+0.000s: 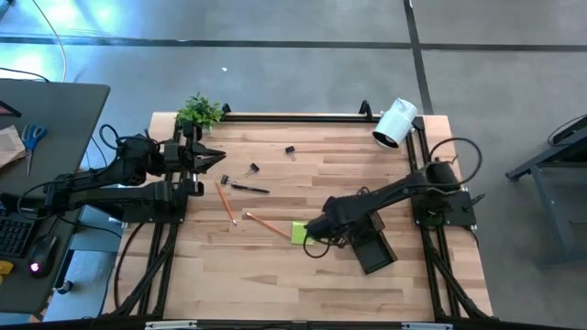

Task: Pick and place office supplies into organizer
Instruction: Put the blue eraser into the black desk organizer, then put the black pen into the black desk organizer

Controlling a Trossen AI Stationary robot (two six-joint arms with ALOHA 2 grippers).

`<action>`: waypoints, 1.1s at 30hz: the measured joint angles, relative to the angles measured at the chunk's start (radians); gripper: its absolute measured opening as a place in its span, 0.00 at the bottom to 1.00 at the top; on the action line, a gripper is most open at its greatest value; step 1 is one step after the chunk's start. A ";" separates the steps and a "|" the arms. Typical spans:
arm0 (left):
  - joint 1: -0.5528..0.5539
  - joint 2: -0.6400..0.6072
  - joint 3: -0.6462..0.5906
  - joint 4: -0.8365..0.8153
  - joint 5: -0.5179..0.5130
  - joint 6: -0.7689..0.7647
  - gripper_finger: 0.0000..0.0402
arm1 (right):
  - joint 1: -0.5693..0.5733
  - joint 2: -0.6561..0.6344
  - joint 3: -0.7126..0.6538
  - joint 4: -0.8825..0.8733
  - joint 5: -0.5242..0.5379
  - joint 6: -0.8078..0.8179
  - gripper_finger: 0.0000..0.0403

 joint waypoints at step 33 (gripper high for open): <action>0.000 0.047 0.000 -0.004 0.082 -0.031 0.05 | 0.071 -0.152 -0.180 0.290 0.134 0.140 0.46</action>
